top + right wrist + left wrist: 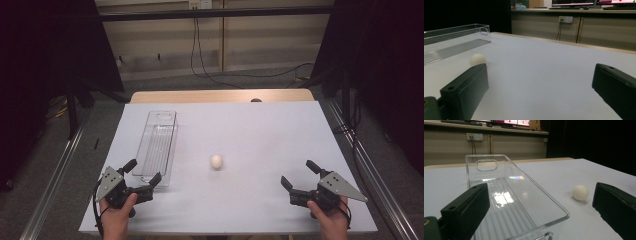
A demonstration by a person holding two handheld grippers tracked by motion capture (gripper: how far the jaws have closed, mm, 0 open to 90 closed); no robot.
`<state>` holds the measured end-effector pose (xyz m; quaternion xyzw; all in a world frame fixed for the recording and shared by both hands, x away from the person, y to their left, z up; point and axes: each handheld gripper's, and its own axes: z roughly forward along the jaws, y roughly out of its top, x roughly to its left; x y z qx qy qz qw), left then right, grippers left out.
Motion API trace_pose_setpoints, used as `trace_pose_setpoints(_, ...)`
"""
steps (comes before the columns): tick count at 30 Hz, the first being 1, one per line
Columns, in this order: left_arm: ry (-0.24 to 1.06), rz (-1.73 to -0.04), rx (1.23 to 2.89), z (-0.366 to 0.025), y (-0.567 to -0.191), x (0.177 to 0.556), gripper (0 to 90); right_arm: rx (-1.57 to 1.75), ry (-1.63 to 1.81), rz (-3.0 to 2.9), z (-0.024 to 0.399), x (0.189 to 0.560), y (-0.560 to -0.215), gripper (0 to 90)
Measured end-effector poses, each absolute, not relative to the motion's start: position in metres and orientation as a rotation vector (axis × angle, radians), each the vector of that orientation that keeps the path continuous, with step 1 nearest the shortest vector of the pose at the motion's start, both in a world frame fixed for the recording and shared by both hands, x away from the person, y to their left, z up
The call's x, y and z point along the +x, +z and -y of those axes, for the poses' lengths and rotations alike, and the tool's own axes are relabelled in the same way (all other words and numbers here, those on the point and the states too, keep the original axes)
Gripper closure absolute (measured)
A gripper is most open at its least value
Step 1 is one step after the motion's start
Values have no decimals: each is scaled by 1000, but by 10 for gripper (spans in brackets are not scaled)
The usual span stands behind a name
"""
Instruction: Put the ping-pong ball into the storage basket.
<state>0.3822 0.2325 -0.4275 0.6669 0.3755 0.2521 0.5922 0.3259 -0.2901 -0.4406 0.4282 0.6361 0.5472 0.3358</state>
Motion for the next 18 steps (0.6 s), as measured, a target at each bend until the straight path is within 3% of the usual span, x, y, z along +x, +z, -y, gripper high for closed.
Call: trace_pose_setpoints(18, 544, -831, 1584, -208, -415, 386, 13, 1119, 1442, -1664, 291, 326, -441, 6)
